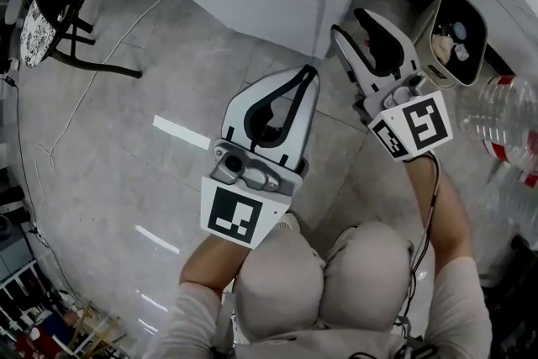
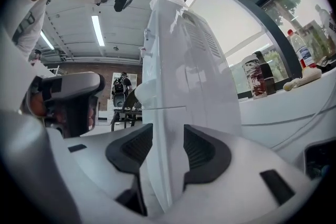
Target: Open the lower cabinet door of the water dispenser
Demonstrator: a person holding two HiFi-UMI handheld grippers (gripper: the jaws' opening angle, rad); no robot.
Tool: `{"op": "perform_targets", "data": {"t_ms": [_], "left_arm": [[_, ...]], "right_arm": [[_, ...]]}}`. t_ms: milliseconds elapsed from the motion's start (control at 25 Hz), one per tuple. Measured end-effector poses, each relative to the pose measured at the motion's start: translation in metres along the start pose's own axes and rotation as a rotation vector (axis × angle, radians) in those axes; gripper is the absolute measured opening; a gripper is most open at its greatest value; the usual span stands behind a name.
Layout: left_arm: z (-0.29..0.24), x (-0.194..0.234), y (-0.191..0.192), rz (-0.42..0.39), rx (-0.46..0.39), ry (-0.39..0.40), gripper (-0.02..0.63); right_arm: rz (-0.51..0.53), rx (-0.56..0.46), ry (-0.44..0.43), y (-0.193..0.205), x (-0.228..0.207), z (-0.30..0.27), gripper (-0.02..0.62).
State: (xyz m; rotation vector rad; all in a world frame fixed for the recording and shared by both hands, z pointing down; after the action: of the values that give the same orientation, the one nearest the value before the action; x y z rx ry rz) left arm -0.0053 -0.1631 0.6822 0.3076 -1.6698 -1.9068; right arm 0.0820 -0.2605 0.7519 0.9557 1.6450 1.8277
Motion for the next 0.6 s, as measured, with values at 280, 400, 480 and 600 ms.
{"op": "perform_targets", "data": {"t_ms": [280, 400, 480, 600], "left_arm": [[-0.011, 0.006, 0.01, -0.041, 0.03, -0.02, 0.003], [-0.017, 0.016, 0.022, -0.082, 0.06, -0.058, 0.003], [-0.017, 0.025, 0.028, -0.075, 0.077, -0.088, 0.003], [-0.015, 0.033, 0.028, -0.055, 0.066, -0.119, 0.003]], "right_arm": [[0.018, -0.009, -0.008, 0.003, 0.002, -0.013, 0.219], [0.019, -0.019, 0.015, 0.005, 0.003, -0.014, 0.219], [0.019, -0.025, 0.027, 0.004, 0.003, -0.014, 0.219], [0.03, -0.017, 0.04, 0.006, 0.002, -0.016, 0.219]]}}
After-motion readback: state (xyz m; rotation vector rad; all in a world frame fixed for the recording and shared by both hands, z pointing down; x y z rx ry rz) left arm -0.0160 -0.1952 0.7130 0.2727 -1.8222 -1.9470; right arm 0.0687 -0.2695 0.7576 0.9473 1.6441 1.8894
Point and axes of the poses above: the fingertips, and each gripper's own axes: z backward along the fingers, x to its left, y out of its underside, the point moved 4 cm from there along z, backward along the fingers, and after that the axes turned 15 degrees about z, right-handed, at the moved point
